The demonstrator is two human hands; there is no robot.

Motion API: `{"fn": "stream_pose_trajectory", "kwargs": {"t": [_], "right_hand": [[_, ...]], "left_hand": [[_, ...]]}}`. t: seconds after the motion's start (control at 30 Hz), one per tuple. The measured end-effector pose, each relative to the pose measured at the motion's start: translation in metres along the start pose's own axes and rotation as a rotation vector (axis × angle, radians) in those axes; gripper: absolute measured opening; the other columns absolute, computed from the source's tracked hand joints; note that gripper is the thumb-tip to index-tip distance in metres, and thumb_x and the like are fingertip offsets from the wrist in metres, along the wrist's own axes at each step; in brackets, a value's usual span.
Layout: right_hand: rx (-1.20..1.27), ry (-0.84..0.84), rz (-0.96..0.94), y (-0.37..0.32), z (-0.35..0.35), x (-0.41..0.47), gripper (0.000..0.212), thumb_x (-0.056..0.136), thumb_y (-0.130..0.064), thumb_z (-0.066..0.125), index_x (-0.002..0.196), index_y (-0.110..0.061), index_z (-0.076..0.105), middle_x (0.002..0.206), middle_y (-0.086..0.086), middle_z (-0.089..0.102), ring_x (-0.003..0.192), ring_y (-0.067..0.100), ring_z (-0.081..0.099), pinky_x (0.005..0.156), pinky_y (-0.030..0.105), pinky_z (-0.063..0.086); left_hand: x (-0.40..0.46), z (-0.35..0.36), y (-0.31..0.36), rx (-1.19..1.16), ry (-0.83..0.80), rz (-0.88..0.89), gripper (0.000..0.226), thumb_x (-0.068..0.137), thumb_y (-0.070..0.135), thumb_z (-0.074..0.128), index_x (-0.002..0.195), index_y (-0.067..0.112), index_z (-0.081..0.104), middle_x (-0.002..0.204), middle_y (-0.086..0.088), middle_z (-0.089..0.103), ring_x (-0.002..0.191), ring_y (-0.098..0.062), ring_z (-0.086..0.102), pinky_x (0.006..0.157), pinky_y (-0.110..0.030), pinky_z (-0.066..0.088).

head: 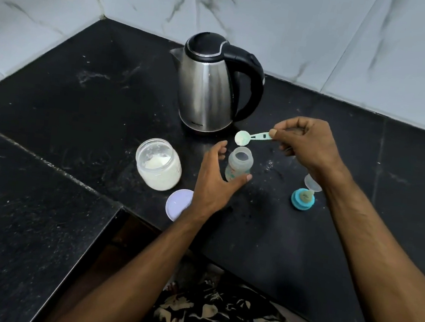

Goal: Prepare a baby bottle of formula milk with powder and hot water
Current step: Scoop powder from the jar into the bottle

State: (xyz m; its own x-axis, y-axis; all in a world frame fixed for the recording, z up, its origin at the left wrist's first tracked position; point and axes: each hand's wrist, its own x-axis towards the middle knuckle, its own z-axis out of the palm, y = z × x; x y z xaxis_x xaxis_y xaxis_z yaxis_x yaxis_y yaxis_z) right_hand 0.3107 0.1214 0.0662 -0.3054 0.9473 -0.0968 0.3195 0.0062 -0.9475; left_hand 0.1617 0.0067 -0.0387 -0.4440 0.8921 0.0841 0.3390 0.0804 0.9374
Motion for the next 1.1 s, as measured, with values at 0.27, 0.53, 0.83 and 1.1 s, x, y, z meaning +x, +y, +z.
{"fn": "stream_pose_trajectory", "kwargs": {"t": [0.27, 0.53, 0.83, 1.1], "right_hand": [[-0.080, -0.022, 0.010, 0.004, -0.008, -0.006, 0.012, 0.083, -0.011, 0.077, 0.092, -0.004, 0.073, 0.072, 0.003, 0.072, 0.049, 0.001, 0.058, 0.049, 0.013, 0.048], [-0.284, -0.008, -0.095, 0.009, -0.003, -0.006, 0.008, 0.083, -0.015, 0.078, 0.087, -0.010, 0.073, 0.071, 0.006, 0.073, 0.058, 0.012, 0.063, 0.061, 0.029, 0.054], [-0.631, -0.006, -0.468, 0.008, 0.025, -0.025, 0.003, 0.088, -0.011, 0.066, 0.091, -0.011, 0.068, 0.075, 0.002, 0.071, 0.068, 0.018, 0.065, 0.068, 0.040, 0.056], [-0.700, -0.270, -0.473, -0.001, 0.029, -0.031, 0.009, 0.088, -0.009, 0.067, 0.096, -0.009, 0.071, 0.087, 0.005, 0.074, 0.081, 0.021, 0.068, 0.076, 0.041, 0.055]], "left_hand": [[0.011, 0.008, -0.001, 0.077, -0.006, 0.022, 0.070, 0.072, 0.026, 0.087, 0.131, 0.018, 0.051, 0.121, 0.006, 0.057, 0.109, -0.007, 0.053, 0.090, -0.022, 0.045], [0.016, 0.009, -0.014, 0.106, 0.009, 0.023, 0.058, 0.071, 0.032, 0.087, 0.118, 0.023, 0.054, 0.118, 0.010, 0.061, 0.107, -0.012, 0.060, 0.092, -0.042, 0.052], [0.016, 0.005, -0.008, 0.138, -0.004, 0.033, 0.051, 0.070, 0.038, 0.084, 0.109, 0.038, 0.052, 0.111, 0.014, 0.063, 0.102, -0.008, 0.061, 0.088, -0.039, 0.053], [0.018, 0.002, -0.005, 0.188, -0.048, -0.014, 0.047, 0.066, 0.047, 0.077, 0.106, 0.043, 0.052, 0.109, 0.016, 0.064, 0.100, -0.004, 0.061, 0.088, -0.040, 0.053]]}}
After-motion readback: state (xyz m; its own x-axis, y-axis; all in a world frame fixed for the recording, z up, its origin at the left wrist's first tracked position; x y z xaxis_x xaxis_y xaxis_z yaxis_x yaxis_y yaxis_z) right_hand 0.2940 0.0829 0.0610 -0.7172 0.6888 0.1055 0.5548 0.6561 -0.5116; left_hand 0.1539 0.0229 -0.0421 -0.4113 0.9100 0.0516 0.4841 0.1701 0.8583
